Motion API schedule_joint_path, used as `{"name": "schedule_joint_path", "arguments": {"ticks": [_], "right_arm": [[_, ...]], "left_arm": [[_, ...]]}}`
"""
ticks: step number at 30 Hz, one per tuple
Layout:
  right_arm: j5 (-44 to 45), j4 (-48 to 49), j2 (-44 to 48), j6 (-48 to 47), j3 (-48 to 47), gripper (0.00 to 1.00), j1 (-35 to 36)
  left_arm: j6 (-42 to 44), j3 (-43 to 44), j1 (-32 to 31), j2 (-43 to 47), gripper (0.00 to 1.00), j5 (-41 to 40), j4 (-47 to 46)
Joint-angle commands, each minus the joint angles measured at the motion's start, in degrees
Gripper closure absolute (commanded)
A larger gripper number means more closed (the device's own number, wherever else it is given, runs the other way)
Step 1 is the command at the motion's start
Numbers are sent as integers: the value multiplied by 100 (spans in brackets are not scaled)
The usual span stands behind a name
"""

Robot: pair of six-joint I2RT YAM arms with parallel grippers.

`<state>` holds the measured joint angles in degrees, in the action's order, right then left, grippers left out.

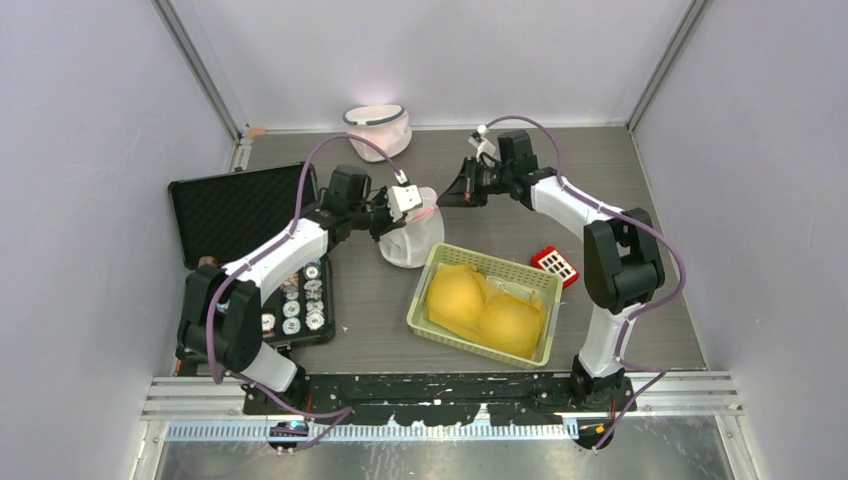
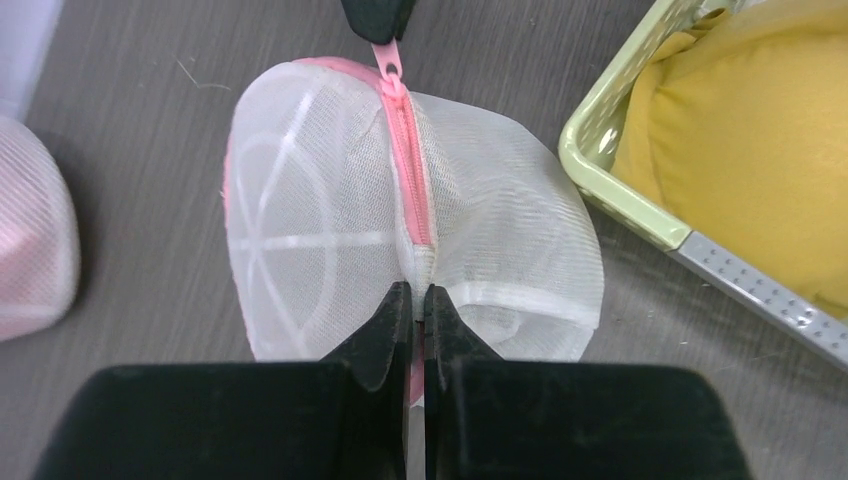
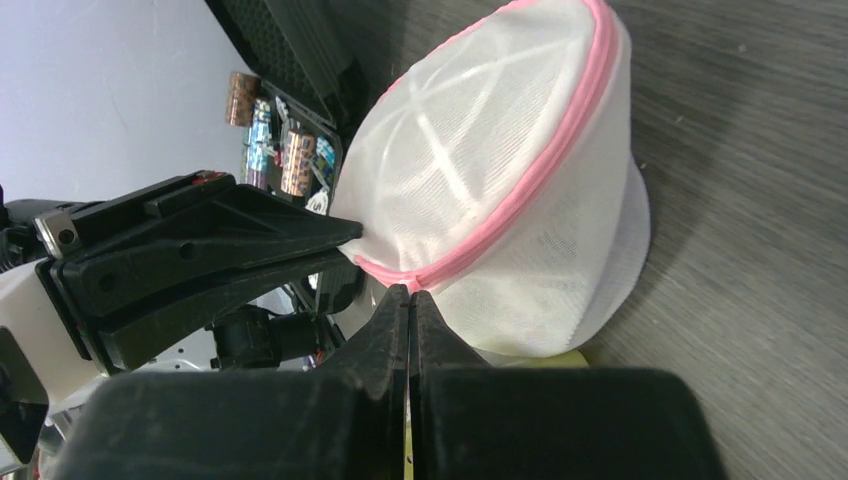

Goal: Unzip the laundry bag and remove the bra
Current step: Unzip the laundry bag at the center of the board.

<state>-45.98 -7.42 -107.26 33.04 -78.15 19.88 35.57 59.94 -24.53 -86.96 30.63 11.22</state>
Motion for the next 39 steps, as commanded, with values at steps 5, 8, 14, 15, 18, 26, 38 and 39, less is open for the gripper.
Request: {"name": "schedule_joint_path", "arguments": {"ticks": [5, 8, 14, 15, 18, 26, 38, 39], "right_arm": [[25, 365, 43, 77, -246, 99, -169], [188, 167, 264, -90, -155, 99, -167], [276, 408, 714, -63, 471, 100, 81], [343, 548, 731, 57, 537, 99, 133], [307, 1172, 690, 441, 692, 99, 224], [367, 1463, 620, 574, 576, 99, 294], [290, 1195, 558, 296, 375, 99, 265], [291, 1172, 564, 281, 367, 99, 239]], "left_arm": [[760, -26, 26, -17, 100, 249, -546], [1078, -272, 88, 118, 100, 467, -745], [1064, 56, 111, 529, 64, 681, 157], [1051, 242, 115, 541, 61, 729, 471], [687, 850, 96, 522, 57, 1039, 1210], [293, 1087, -215, 80, 53, 631, 909], [803, 1395, -223, -809, 77, 379, 703], [864, 1338, -221, -768, 82, 366, 710]]}}
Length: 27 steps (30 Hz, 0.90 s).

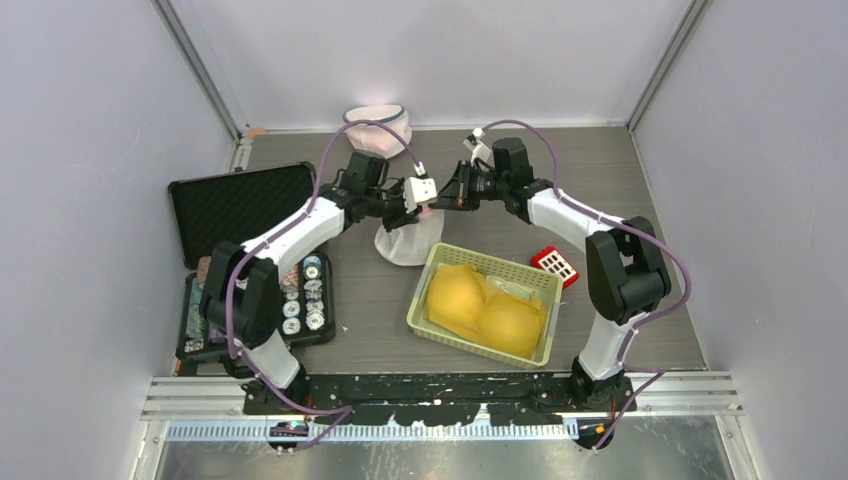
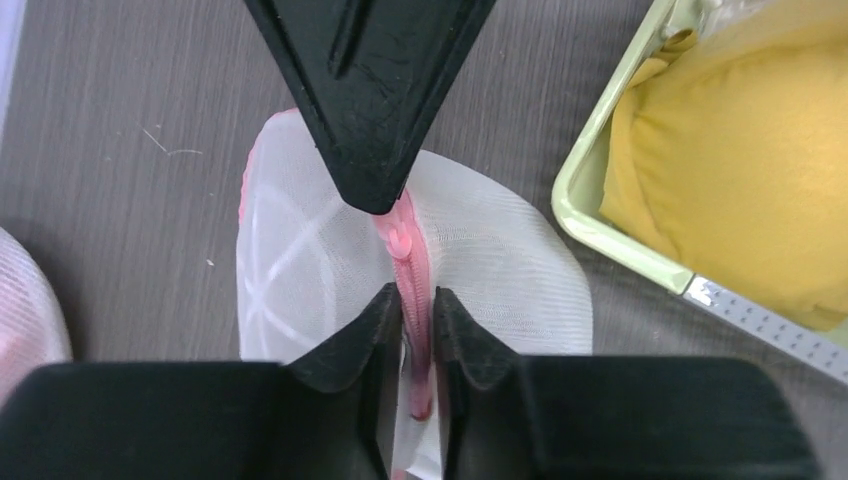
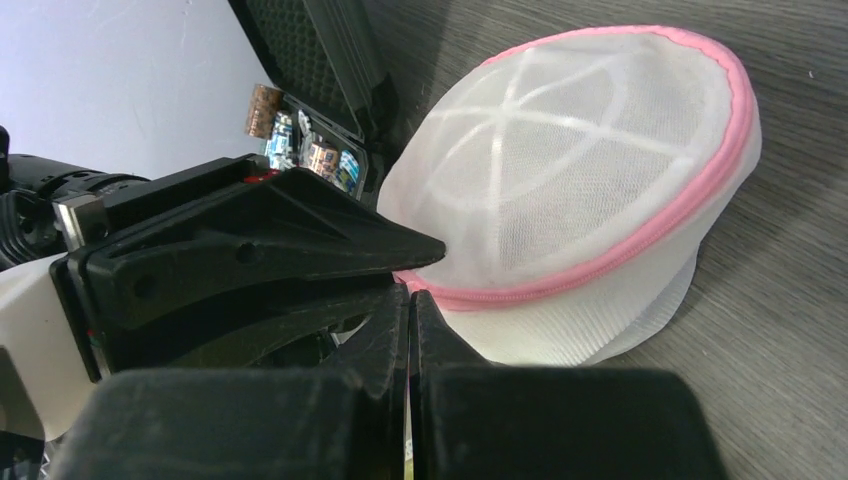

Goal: Unzip the laundry bag and remove the bra
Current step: Unzip the laundry bag at the center of the board.

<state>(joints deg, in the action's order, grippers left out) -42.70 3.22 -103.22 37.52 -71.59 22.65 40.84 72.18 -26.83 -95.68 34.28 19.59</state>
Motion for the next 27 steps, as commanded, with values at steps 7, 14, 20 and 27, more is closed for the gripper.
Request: {"name": "schedule_joint_path", "arguments": {"ticks": [7, 14, 20, 27], "right_arm": [[101, -85, 37, -357, -420, 99, -354], [68, -197, -5, -452, -668, 99, -609], [-94, -414, 65, -513, -1049, 99, -813], [-169, -397, 72, -571, -468, 99, -736]], "left_arm": [[418, -437, 9, 293, 100, -421, -573], [367, -630, 11, 124, 100, -909, -1745], [187, -438, 2, -106, 100, -1081, -2736], [611, -1049, 2, 116, 95, -695, -2555]]}}
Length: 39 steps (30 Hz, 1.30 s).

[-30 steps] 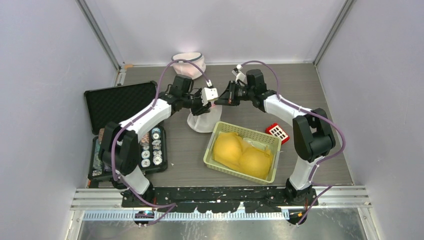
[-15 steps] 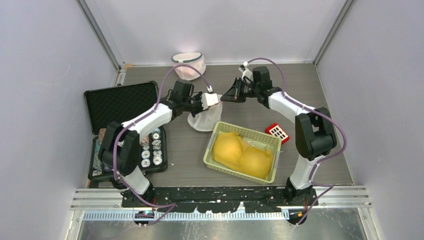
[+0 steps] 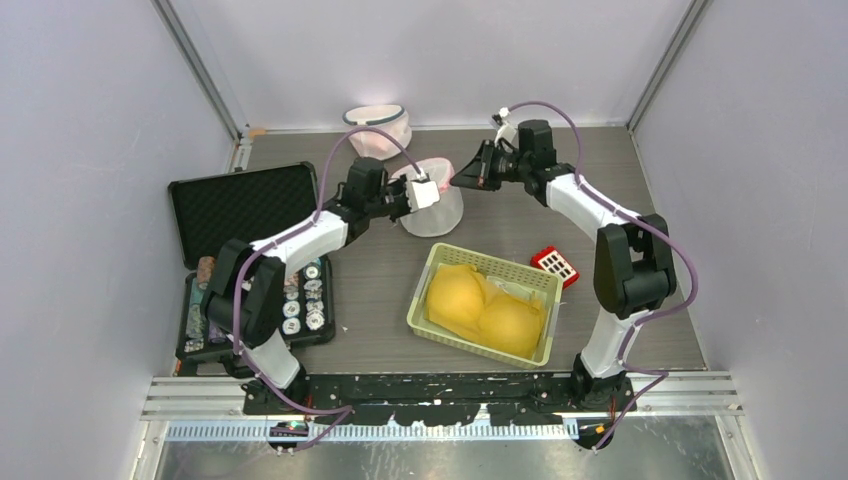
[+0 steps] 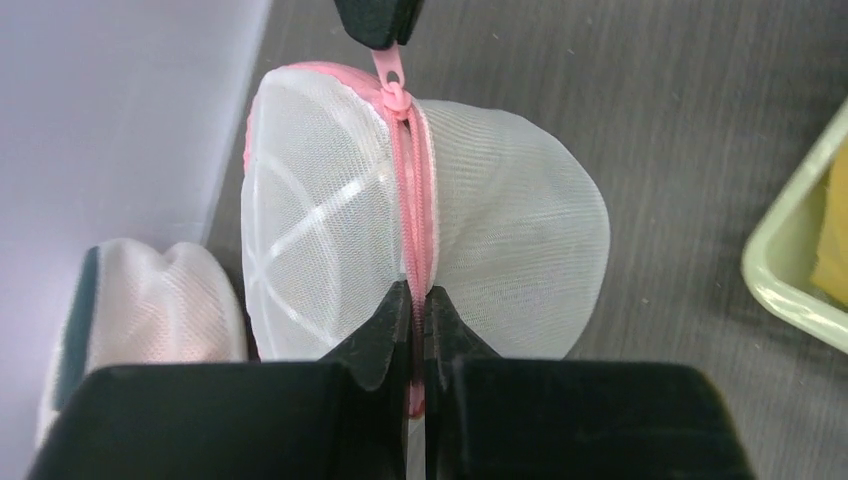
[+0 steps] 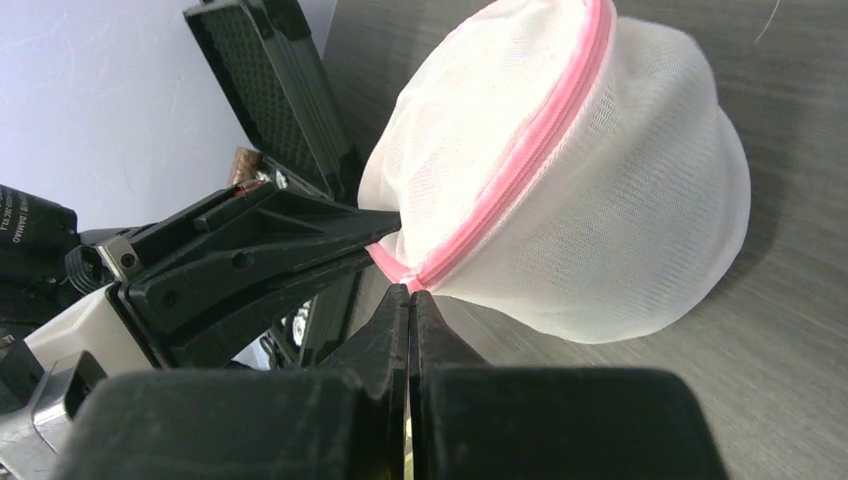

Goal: Unzip the laundry bag and remove the bra
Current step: Unzip the laundry bag at the center of the board.

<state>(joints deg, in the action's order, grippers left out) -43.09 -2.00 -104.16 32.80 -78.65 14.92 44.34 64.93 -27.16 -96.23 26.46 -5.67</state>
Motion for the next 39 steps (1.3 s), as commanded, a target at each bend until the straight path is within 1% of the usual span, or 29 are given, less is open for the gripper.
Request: {"name": "schedule_joint_path", "arguments": {"ticks": [1, 2, 3, 5, 8, 11, 16, 20, 23, 25, 27, 31, 34, 36, 39], "right_arm": [[-138, 168, 127, -76, 311, 99, 60], [-143, 168, 89, -36, 364, 99, 81], [-151, 349, 48, 25, 416, 99, 95], [-199, 499, -52, 111, 463, 99, 111], [-308, 525, -209, 161, 353, 99, 112], [-387, 586, -238, 199, 309, 99, 114], [-519, 642, -249, 201, 280, 99, 104], [-588, 626, -210, 108, 282, 99, 99], [-667, 571, -240, 55, 242, 99, 74], [-698, 569, -252, 41, 228, 99, 40], [-722, 569, -271, 43, 227, 99, 2], [-791, 569, -303, 40, 228, 99, -63], [-901, 534, -413, 55, 172, 99, -98], [-980, 461, -535, 60, 78, 95, -116], [-1053, 360, -659, 60, -42, 87, -116]], "left_arm": [[261, -371, 35, 200, 87, 106, 37], [250, -395, 35, 231, 78, 117, 106], [232, -390, 35, 242, 72, 134, 184], [81, -334, 35, 264, 63, 160, 290], [-122, -206, -20, 291, 53, 242, 336], [-251, -69, -159, 249, 47, 225, 154], [-454, 342, -362, -131, 46, 176, 12], [-536, 594, -387, -477, 50, 169, -135], [-580, 704, -382, -659, 56, 234, -246], [-565, 775, -387, -782, 62, 375, -239], [-488, 836, -393, -864, 69, 501, -189], [-572, 912, -395, -953, 86, 506, -320], [-634, 963, -408, -972, 95, 547, -382], [-632, 986, -424, -978, 99, 549, -399], [-596, 999, -448, -967, 100, 554, -400]]}}
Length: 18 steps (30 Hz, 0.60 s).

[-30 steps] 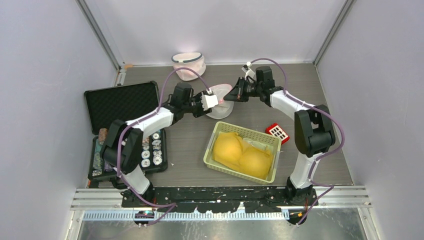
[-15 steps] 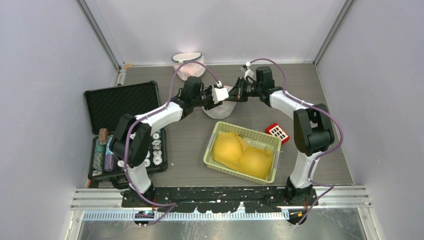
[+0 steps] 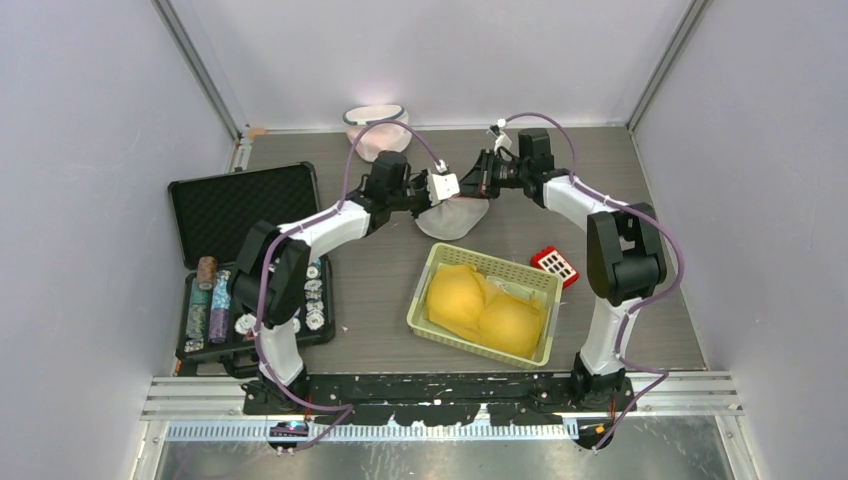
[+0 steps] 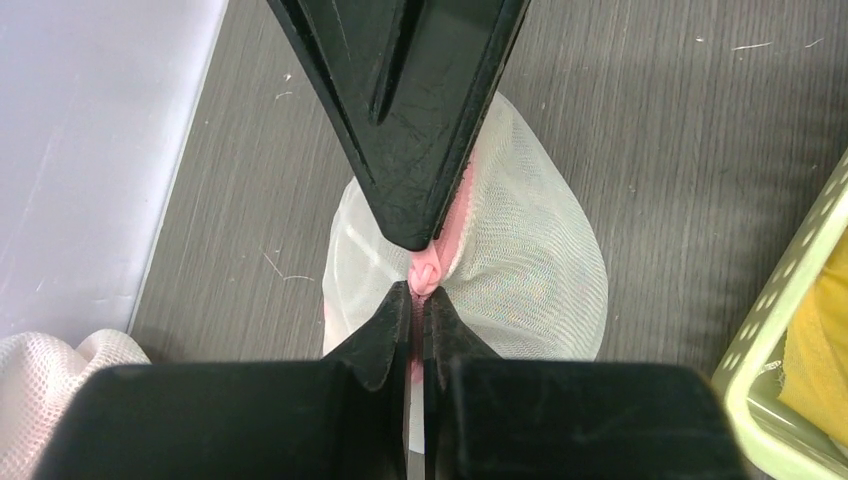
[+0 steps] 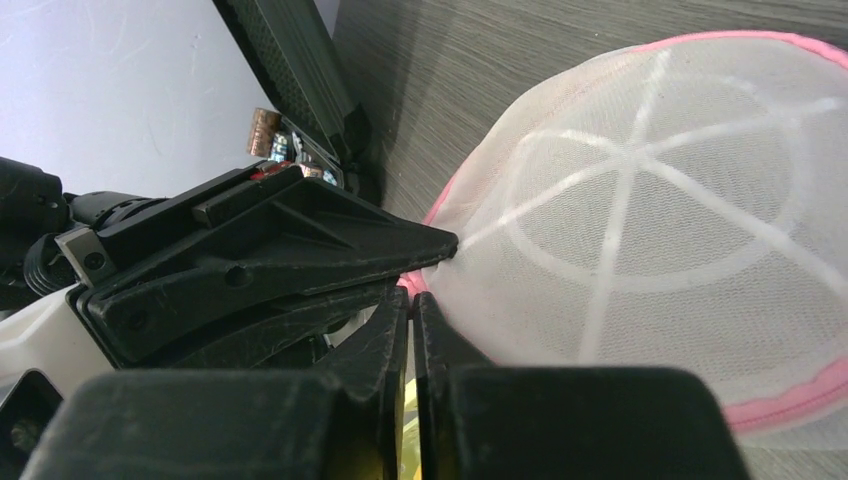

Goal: Unzip the laundry bag and remove the bra
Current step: Unzip the laundry bag at the center of the board.

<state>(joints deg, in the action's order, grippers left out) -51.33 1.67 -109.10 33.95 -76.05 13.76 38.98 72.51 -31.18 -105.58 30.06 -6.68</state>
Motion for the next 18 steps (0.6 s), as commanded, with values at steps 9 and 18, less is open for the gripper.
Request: {"name": "schedule_joint_path", "arguments": {"ticks": [9, 18], "right_arm": [[-404, 200, -191, 84, -265, 84, 4], [-527, 387, -213, 258, -213, 82, 10]], "left_arm": [[-74, 269, -90, -48, 100, 158, -264], [-89, 276, -99, -53, 100, 126, -294]]}}
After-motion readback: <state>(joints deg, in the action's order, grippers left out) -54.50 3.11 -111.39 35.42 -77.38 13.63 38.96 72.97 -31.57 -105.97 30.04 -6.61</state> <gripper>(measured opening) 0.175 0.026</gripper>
